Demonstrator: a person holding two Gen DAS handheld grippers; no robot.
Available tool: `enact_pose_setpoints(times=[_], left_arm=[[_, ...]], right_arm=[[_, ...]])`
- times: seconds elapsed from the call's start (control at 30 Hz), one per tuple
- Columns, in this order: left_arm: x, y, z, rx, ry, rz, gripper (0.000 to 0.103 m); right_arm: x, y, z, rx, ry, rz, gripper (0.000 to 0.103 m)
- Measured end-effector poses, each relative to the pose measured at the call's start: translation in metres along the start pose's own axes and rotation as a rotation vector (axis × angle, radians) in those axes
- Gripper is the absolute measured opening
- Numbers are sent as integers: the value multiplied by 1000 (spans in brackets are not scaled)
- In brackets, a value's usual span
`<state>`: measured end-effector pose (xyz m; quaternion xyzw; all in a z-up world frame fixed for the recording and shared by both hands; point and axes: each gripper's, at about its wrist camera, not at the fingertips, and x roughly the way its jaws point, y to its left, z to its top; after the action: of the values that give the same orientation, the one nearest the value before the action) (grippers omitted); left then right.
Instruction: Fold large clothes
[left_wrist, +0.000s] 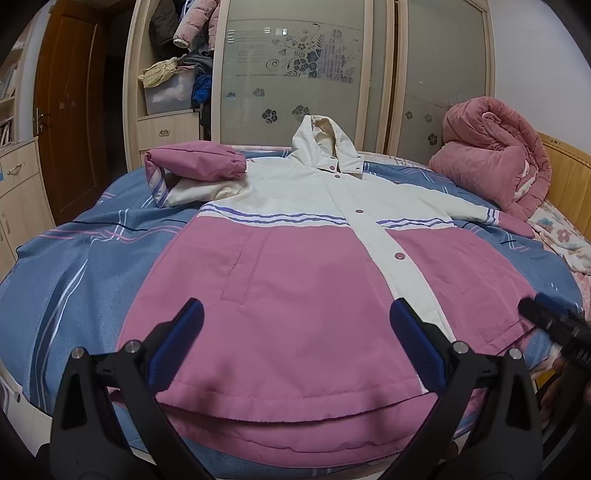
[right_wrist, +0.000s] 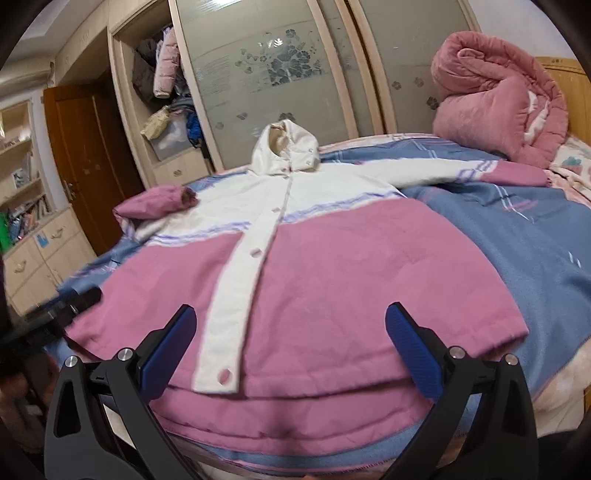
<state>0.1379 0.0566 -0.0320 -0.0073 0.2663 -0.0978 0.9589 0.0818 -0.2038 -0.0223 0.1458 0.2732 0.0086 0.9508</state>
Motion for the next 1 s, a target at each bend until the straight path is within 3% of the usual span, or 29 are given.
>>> enact_pose_setpoints(times=[0.17,0.27,0.33,0.6,0.67,0.77,0.93,1.0], left_arm=[[-5,4,4,-18,-21,-4,101],[-7,8,7,-28,-32,-7,101],[-8,9,8,-27,-39,-4,101],[-7,12,8,-18,-43,-17,101],[-6,15,9,-20,-36,-19,101],[-3,21,10,-27,-29,-17,101],[-4,32,11,-49,-22,-16,101],[-4,36,12,-57,-23,-13,101]], right_arm=[[17,9,59,41,46,100,102],[48,17,100,111,100,233,102],[85,27,127,173,182,354,102],[247,82,174,389,409,506,102],[283,101,180,386,442,510,82],[336,129,183,375,491,497,68],[394,162,189,352,511,478,56],[409,169,189,367,525,474,55]])
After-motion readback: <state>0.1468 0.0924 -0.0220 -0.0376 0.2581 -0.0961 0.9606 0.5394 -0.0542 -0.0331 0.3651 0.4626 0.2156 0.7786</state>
